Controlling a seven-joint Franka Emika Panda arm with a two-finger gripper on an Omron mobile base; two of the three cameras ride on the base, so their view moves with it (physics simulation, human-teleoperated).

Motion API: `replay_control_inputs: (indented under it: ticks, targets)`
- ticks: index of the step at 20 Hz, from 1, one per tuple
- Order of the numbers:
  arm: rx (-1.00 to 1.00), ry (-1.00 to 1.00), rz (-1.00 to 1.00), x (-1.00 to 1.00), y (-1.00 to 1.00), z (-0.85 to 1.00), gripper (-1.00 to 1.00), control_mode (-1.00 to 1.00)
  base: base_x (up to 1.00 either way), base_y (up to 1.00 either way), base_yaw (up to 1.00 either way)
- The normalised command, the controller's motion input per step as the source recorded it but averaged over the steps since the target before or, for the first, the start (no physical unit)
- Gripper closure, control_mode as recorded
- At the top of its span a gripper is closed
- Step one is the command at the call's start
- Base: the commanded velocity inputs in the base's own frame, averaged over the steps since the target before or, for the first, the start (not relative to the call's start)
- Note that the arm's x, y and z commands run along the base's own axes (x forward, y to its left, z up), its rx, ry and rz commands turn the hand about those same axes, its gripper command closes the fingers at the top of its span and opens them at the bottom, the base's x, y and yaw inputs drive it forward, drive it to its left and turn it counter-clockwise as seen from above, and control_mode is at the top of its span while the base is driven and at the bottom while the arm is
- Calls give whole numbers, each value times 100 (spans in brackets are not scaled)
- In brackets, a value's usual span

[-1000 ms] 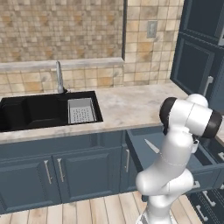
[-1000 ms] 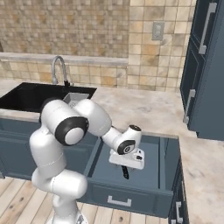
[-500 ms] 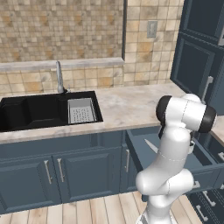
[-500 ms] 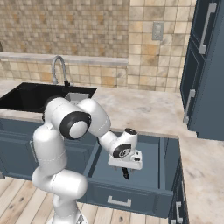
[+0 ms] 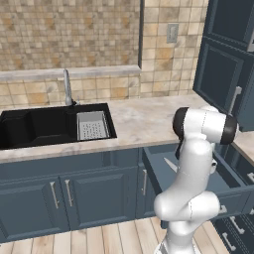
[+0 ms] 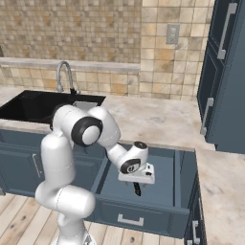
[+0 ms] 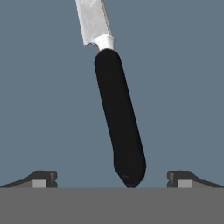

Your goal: Pick up the knife from the drawer and place it on the cutting board. Then place the meat from the plate to the cutting board.

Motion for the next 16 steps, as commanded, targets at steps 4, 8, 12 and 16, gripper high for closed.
replay_control_inputs:
  ticks: [4,8,12,16]
  targets:
    - [-1,0,0,30,0,-15,-100,-100,0,0,0]
    - [0,0,0,29,-1,-5,-100,-100,0,0,0]
    - [0,0,0,23,-1,-12,-100,-100,0,0,0]
    - [0,0,0,21,0,-16,-100,-100,0,0,0]
